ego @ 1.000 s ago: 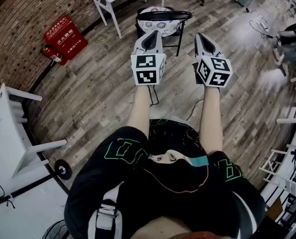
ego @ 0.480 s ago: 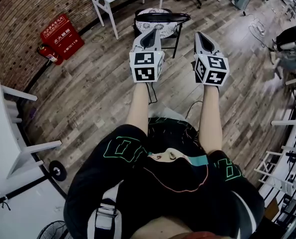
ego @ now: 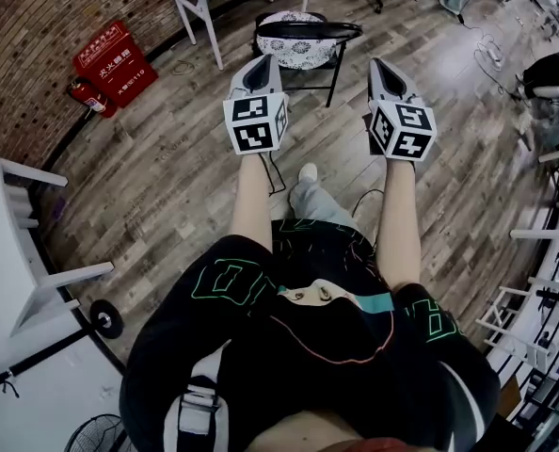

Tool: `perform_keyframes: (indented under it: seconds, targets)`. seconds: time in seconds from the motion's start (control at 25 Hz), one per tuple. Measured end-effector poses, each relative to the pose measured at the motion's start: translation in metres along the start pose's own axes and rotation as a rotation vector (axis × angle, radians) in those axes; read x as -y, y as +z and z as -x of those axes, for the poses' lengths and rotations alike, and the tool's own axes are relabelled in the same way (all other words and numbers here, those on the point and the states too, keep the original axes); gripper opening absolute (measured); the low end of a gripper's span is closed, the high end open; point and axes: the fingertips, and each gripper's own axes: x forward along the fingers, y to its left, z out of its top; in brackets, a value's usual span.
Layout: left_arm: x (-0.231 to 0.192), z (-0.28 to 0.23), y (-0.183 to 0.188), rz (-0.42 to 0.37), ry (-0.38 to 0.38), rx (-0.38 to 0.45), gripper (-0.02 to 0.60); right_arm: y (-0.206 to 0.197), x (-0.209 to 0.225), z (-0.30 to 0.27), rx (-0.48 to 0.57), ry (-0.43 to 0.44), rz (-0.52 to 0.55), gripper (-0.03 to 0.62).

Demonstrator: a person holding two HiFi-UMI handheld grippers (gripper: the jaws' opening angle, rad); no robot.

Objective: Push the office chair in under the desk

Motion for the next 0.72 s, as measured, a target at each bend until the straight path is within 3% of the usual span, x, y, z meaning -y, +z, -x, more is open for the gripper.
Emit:
perform_keyframes:
  seconds: [0.4, 0.72]
  targets:
    - [0.002, -0.068, 0.000, -0.022, -0.029, 0.012, 0.009, -0.010, 0.034, -0.057, -0.013, 0.006, -0.029, 0.003]
    - [-0.006, -0.126, -0.034, -0.011, -0.035, -0.076, 0.009, -0.032, 0.062, -0.120, -0.069, 0.029, -0.083, 0.003]
